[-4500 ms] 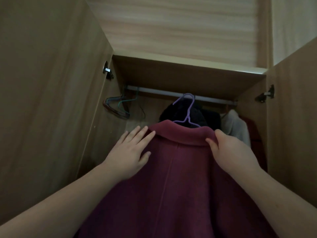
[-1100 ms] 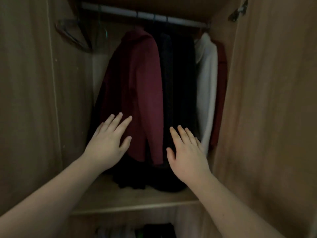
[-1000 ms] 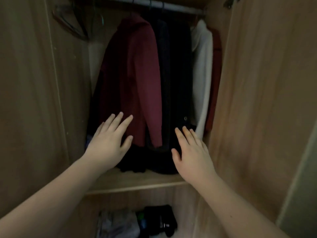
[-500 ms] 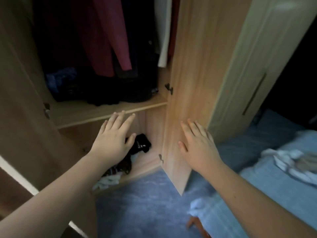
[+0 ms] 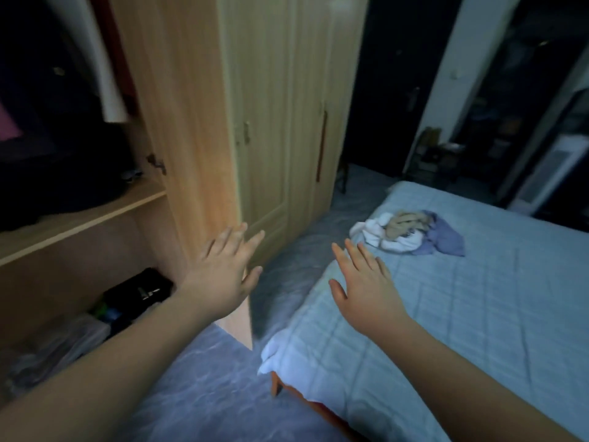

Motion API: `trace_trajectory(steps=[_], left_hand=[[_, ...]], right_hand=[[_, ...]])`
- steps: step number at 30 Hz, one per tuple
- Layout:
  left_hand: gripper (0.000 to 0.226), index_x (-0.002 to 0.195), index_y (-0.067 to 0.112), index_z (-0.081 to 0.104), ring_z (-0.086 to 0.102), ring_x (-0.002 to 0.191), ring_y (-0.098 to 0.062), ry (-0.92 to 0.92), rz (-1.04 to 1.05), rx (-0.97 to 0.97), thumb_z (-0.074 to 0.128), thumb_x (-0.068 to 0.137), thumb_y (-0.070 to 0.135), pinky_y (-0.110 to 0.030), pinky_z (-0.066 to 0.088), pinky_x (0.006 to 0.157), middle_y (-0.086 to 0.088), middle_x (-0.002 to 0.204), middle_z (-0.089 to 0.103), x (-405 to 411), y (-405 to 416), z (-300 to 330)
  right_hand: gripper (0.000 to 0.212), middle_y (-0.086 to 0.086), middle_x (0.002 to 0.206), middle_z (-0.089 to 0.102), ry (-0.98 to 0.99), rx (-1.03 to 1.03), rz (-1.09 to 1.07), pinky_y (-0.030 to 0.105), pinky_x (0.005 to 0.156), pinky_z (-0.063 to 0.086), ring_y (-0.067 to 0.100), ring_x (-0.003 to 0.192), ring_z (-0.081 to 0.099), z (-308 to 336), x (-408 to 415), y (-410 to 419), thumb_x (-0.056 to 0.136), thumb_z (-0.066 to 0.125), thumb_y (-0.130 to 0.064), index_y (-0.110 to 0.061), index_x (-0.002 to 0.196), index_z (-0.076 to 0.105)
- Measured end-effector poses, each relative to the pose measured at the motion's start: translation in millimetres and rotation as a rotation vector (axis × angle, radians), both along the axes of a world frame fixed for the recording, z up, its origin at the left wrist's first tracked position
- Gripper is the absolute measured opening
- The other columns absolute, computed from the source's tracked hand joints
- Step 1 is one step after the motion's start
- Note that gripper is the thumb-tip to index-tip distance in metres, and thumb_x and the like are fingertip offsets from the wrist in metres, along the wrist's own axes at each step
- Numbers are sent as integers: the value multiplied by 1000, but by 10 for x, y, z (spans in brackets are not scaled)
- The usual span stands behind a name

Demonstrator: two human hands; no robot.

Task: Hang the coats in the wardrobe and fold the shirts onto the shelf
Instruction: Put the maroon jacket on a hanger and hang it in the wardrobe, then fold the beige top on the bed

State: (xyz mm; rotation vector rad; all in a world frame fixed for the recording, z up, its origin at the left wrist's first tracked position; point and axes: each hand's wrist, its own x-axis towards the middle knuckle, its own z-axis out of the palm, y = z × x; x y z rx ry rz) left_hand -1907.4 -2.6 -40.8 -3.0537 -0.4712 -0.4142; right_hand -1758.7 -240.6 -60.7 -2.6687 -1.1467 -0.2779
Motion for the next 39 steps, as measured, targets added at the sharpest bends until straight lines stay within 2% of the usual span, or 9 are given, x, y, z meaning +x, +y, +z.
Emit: trace_trajectory(steps=[7, 11, 16, 20, 26, 30, 35, 39], left_hand=[[67, 153, 34, 21, 23, 146, -30, 41, -261, -2, 20, 90, 59, -49, 25, 115, -6, 160, 25, 1600, -1217, -194], [66, 154, 36, 14, 16, 148, -26, 45, -349, -12, 20, 92, 59, -46, 19, 117, -2, 162, 19, 2360, -1804, -385], [67, 152, 29, 27, 26, 145, -31, 32, -351, -80, 23, 91, 56, -49, 28, 115, -7, 158, 30, 3144, -2168, -506], [66, 151, 27, 29, 30, 143, -31, 26, -339, -114, 26, 91, 55, -51, 33, 111, -8, 155, 34, 3641, -2206, -583], [63, 148, 24, 35, 35, 140, -34, 54, -312, -146, 31, 92, 52, -53, 37, 108, -11, 152, 40, 4323, -1863, -861], [65, 149, 26, 33, 32, 142, -33, 93, -329, -173, 29, 91, 53, -50, 35, 111, -9, 153, 37, 4984, -1541, -1165], [64, 147, 25, 38, 35, 141, -33, 119, -342, -298, 31, 90, 51, -46, 33, 110, -9, 153, 39, 6072, -1195, -1705], [63, 145, 20, 42, 40, 137, -34, 147, -352, -336, 35, 88, 47, -47, 38, 107, -10, 149, 43, 6951, -1026, -2381]], right_hand=[[67, 3, 164, 15, 55, 10, -269, 48, 120, 16, 25, 151, 12, -161, 961, -1520, 98, 42, -46, -26, 156, 16], [67, 2, 165, 10, 71, -8, -360, 45, 121, 14, 23, 152, 7, -273, 1544, -2278, 98, 39, -47, -27, 157, 12], [68, 8, 161, 25, 92, -11, -393, 51, 116, 27, 30, 148, 22, -398, 2201, -2714, 93, 45, -45, -21, 154, 27], [69, 9, 158, 33, 98, 5, -367, 51, 114, 31, 31, 146, 30, -417, 2683, -2646, 89, 44, -46, -20, 151, 34], [69, 8, 160, 28, 131, 0, -325, 50, 117, 27, 30, 148, 23, -629, 3482, -2262, 92, 44, -44, -20, 154, 27], [68, 9, 158, 32, 162, -49, -332, 52, 114, 33, 32, 146, 29, -881, 4027, -1888, 91, 49, -43, -20, 152, 32], [66, 9, 153, 42, 205, -69, -397, 52, 107, 42, 34, 140, 40, -1284, 4944, -1390, 87, 47, -43, -18, 148, 40], [65, 11, 147, 49, 245, -59, -439, 51, 101, 47, 36, 134, 47, -1852, 5679, -1140, 85, 43, -43, -16, 144, 46]])
